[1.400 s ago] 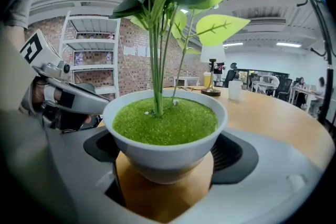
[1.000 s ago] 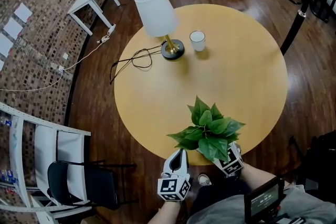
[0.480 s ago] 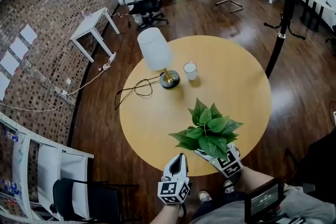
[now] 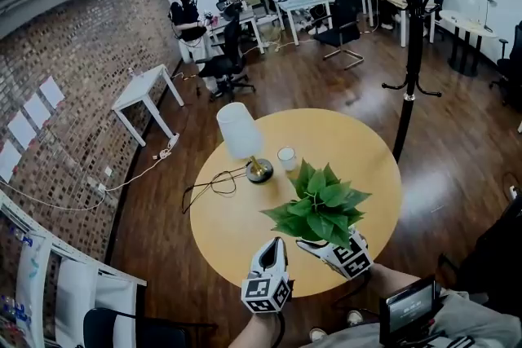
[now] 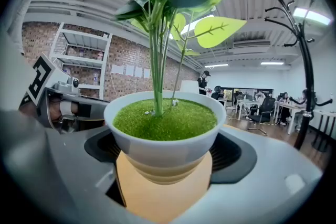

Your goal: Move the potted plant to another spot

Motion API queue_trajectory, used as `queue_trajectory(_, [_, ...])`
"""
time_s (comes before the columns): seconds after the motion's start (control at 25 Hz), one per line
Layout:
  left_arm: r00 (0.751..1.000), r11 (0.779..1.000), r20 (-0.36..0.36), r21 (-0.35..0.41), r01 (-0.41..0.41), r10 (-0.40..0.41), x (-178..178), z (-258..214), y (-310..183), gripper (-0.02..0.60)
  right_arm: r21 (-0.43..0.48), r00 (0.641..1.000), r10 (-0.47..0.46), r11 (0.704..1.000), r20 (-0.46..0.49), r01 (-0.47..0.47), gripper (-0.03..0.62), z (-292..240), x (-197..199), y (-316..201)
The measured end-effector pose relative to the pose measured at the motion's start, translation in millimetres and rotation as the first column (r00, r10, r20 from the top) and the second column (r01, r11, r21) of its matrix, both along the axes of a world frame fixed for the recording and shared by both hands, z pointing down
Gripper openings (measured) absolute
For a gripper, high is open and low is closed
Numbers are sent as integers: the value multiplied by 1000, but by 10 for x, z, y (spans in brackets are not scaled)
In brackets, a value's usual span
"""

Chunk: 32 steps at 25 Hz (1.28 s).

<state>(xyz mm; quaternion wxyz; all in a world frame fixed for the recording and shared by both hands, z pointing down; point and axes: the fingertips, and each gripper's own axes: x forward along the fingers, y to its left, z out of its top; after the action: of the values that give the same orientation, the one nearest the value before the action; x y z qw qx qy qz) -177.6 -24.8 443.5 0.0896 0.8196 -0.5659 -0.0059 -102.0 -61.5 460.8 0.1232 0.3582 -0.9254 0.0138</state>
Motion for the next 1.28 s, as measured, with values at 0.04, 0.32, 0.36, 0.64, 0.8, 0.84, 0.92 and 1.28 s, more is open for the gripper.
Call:
queue_trajectory(0.04, [1000, 1000, -1, 9, -7, 7, 9, -49, -8, -8, 4, 1000, 3, 1000, 0, -3, 511, -35, 5, 13])
queue_trajectory(0.32, [998, 998, -7, 24, -60, 60, 52, -95, -46, -8, 3, 999, 45, 999, -8, -45, 511, -35, 26, 28])
queue_trajectory(0.36, [997, 997, -9, 21, -72, 72, 76, -90, -63, -8, 2, 998, 56, 998, -9, -56, 511, -32, 50, 10])
queue_trajectory(0.64, [992, 992, -2, -6, -124, 124, 329, -24, -359, -8, -7, 995, 101, 995, -7, -101, 511, -3, 283, -305])
queue_trajectory(0.8, [992, 992, 12, -10, -123, 123, 392, 68, -548, -8, -8, 995, 104, 995, -5, -104, 511, 93, 345, -507])
queue_trajectory(0.84, [993, 993, 13, -13, -119, 119, 412, 88, -626, -8, -10, 995, 101, 995, -8, -101, 511, 119, 364, -582])
queue_trajectory(0.92, [994, 994, 11, -22, -106, 107, 482, 114, -888, -8, -17, 996, 89, 996, -14, -89, 511, 152, 428, -839])
queue_trajectory(1.28, [998, 997, 19, -56, -60, 61, 709, 194, -1712, -8, -42, 999, 39, 998, -15, -39, 511, 247, 589, -1661])
